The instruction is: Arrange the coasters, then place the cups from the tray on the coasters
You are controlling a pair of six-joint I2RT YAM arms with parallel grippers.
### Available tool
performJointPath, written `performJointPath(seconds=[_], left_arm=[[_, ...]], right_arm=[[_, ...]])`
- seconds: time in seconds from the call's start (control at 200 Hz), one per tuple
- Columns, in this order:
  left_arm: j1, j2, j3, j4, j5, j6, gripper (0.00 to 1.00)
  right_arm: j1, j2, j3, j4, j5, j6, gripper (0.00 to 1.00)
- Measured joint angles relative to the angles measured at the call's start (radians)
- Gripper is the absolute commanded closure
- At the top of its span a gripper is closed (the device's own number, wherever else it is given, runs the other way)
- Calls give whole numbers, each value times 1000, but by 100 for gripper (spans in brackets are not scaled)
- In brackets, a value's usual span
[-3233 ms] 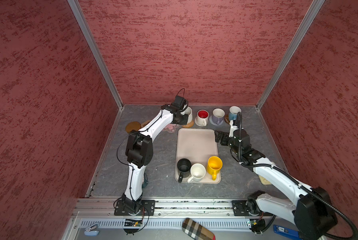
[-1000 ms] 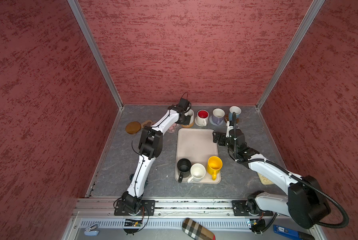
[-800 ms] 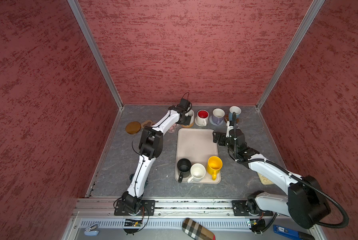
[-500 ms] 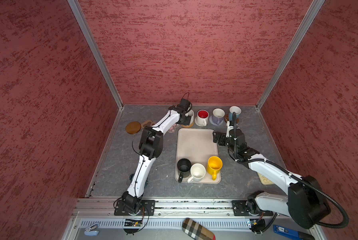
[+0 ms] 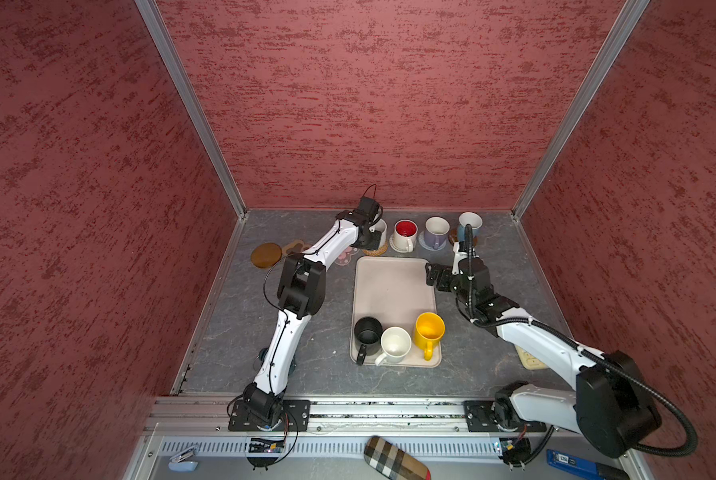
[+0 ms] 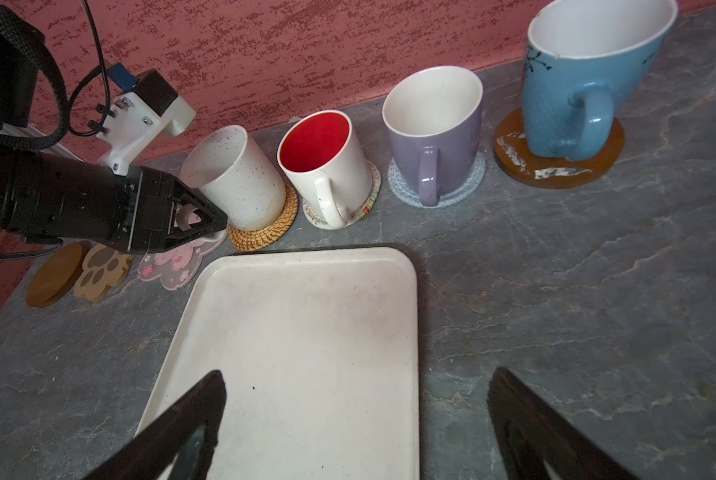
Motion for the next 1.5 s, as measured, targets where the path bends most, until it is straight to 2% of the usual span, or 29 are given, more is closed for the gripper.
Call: performJointPath(seconds=[0.08, 0.271, 0.376, 0.566, 0.686, 1.062, 1.247, 1.498], left_arm=[[0, -12, -11, 7, 5, 0, 46], [-1, -44, -44, 35, 5, -9, 29], [-1, -53, -45, 44, 5, -10, 0], [-2, -92, -47, 44, -11, 0, 0], [-3, -167, -98, 45, -34, 3, 0], [-37, -543, -486, 132, -60, -35, 0], [-80, -658, -679, 174, -69, -77, 0], [-148, -768, -861, 212, -108, -131, 0]], right_arm=[[0, 0, 0, 0, 0, 0, 1], [0, 0, 0, 0, 0, 0, 1], [0, 0, 0, 0, 0, 0, 1], [0, -6, 3, -25, 0, 0, 1], [0, -36, 10, -83, 0, 5, 1], [0, -99, 72, -390, 18, 84, 2], [-1, -212, -6, -500, 23, 158, 5], [-2, -304, -120, -582, -13, 244, 2]])
